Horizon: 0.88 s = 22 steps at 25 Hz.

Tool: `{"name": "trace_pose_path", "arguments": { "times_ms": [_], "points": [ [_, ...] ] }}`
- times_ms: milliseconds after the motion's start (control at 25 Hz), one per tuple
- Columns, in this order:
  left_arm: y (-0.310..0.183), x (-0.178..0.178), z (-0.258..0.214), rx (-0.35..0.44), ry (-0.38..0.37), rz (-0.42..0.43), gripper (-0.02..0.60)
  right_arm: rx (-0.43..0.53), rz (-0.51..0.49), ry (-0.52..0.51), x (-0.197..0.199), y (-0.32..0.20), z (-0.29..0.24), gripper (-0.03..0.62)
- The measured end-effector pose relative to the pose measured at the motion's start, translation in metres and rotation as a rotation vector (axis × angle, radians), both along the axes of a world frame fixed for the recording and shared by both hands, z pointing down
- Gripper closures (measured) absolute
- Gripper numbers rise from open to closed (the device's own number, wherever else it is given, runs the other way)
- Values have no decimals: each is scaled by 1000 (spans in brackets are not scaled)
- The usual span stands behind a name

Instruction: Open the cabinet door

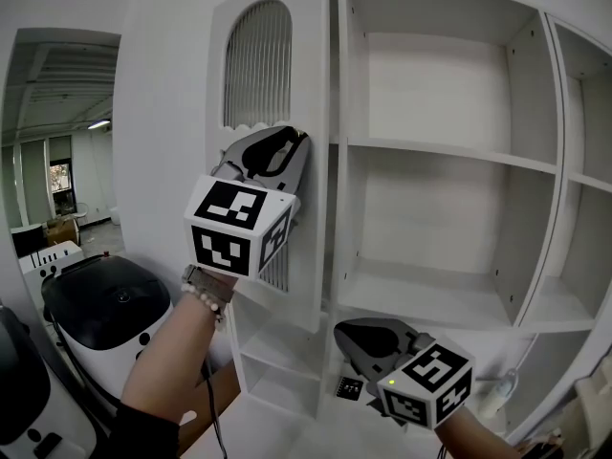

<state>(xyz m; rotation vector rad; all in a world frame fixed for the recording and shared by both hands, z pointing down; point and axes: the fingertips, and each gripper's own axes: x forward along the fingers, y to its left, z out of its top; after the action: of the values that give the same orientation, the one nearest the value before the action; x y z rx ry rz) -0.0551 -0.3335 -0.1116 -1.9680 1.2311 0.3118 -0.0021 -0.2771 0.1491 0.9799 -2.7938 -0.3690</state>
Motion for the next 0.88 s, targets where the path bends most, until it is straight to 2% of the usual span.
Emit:
{"name": "trace_pose_path", "arguments": {
  "times_ms": [640, 880],
  "points": [
    [28, -23, 1, 23, -2, 3, 502, 20, -88, -18, -24, 16, 1, 594],
    [39, -32, 0, 43, -8, -5, 500, -12, -122, -39, -30, 24, 3, 594]
  ]
}}
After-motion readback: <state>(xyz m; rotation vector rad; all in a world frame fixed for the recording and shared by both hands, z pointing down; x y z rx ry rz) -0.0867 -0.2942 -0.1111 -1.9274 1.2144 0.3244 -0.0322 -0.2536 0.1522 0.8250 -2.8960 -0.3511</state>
